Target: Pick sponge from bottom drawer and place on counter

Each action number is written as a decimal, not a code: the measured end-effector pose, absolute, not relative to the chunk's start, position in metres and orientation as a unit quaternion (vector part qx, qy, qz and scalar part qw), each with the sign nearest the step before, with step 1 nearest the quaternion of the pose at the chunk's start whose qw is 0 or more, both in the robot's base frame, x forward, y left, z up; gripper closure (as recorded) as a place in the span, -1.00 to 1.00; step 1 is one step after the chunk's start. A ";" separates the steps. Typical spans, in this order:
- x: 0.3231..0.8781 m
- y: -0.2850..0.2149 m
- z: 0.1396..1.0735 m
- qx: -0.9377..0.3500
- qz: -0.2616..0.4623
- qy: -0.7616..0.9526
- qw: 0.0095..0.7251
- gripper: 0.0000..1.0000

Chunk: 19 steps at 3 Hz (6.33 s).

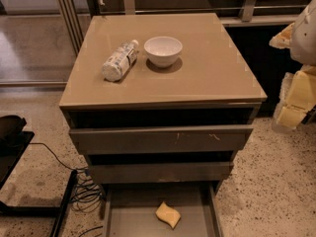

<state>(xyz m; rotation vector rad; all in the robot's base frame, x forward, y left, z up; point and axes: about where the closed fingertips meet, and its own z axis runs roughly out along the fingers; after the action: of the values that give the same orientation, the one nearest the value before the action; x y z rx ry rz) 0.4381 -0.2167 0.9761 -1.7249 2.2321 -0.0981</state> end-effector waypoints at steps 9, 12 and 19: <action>0.389 -0.167 0.622 -0.590 0.152 0.751 0.255 -1.00; 0.415 -0.133 0.524 -0.561 0.132 0.760 0.301 -1.00; 0.464 -0.104 0.339 -0.599 0.198 0.670 0.391 -1.00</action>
Offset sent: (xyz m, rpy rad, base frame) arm 0.0090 -0.0170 -0.0879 0.1049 0.1475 -0.0494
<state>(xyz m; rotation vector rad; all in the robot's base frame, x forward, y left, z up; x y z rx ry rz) 0.4638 -0.1040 0.3394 -1.5223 1.7021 0.5022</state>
